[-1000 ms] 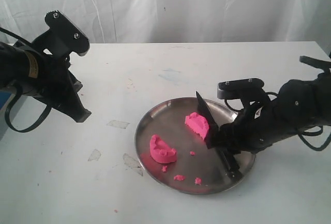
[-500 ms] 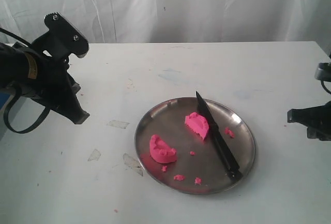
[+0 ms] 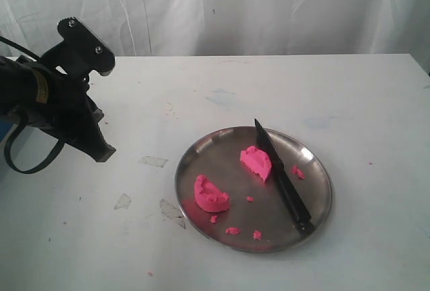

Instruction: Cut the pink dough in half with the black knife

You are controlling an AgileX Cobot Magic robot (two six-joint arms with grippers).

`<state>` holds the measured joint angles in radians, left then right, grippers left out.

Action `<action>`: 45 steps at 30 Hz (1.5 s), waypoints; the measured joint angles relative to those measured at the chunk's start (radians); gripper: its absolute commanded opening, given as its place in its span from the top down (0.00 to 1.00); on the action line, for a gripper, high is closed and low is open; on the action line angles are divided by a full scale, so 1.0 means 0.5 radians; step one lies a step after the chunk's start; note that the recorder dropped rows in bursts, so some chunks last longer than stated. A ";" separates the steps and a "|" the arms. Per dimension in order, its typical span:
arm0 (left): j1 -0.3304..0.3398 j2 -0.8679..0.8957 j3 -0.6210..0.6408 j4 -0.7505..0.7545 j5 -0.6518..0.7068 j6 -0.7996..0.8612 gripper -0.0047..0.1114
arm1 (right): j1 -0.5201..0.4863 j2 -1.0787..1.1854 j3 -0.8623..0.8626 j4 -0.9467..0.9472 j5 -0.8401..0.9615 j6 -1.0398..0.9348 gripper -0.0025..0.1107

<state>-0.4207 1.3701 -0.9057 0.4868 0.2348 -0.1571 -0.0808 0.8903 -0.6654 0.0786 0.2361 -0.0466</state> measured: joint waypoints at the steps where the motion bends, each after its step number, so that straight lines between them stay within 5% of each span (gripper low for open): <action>1: 0.000 0.000 0.000 0.000 0.000 0.000 0.96 | 0.000 -0.089 0.025 -0.026 -0.015 -0.014 0.98; 16: 0.000 0.000 0.000 0.000 0.016 0.000 0.96 | 0.000 -1.235 0.375 -0.077 0.114 -0.062 0.98; 35: 0.000 0.000 0.000 0.000 0.016 0.000 0.96 | 0.042 -1.290 0.403 -0.077 0.308 -0.066 0.98; 45: 0.000 0.000 0.000 0.000 0.016 0.000 0.96 | 0.071 -1.641 0.871 -0.284 0.087 0.059 0.98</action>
<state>-0.4207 1.3701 -0.9057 0.4868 0.2426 -0.1571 -0.0452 0.0699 -0.2298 -0.0637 0.2795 -0.0173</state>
